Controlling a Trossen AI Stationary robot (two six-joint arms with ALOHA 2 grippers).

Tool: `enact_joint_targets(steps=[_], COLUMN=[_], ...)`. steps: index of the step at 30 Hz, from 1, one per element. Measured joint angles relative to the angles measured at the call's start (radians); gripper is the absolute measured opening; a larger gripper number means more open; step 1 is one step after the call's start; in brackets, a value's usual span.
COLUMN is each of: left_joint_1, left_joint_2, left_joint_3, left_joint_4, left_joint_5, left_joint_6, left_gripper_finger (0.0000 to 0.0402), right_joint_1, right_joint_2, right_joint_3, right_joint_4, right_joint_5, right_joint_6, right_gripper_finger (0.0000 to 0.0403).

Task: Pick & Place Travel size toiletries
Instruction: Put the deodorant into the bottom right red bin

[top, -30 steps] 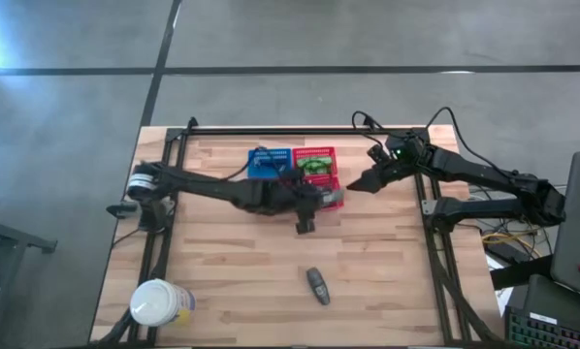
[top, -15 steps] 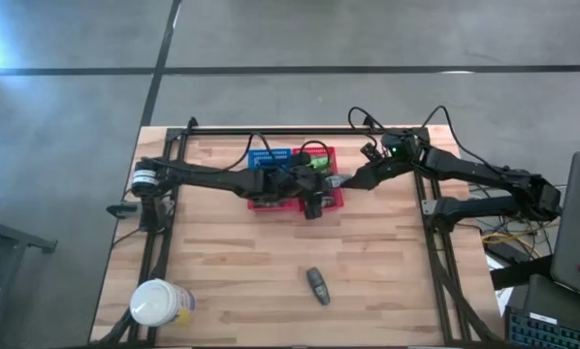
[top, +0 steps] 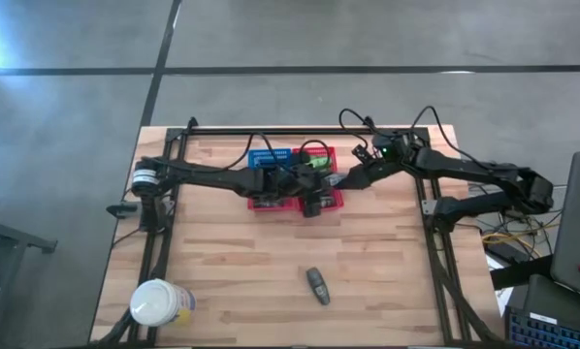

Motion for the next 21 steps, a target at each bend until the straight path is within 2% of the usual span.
enact_joint_targets(steps=[13, 17, 21], left_joint_1=[0.004, 0.005, 0.002], left_joint_2=[-0.003, -0.005, -0.007], left_joint_3=[-0.034, -0.033, -0.033], left_joint_4=[-0.043, -0.112, -0.231], left_joint_5=[-0.003, -0.001, -0.002], left_joint_6=[-0.008, -0.004, -0.056], left_gripper_finger=[0.0212, 0.0219, 0.0235], right_joint_1=[0.002, 0.004, 0.004], right_joint_2=[0.079, 0.112, 0.152], right_joint_3=[-0.001, 0.002, 0.004], right_joint_4=[0.068, 0.086, 0.127], right_joint_5=[0.008, 0.050, 0.087], right_joint_6=[0.025, 0.036, 0.083], right_gripper_finger=[0.0116, 0.0086, 0.0079])
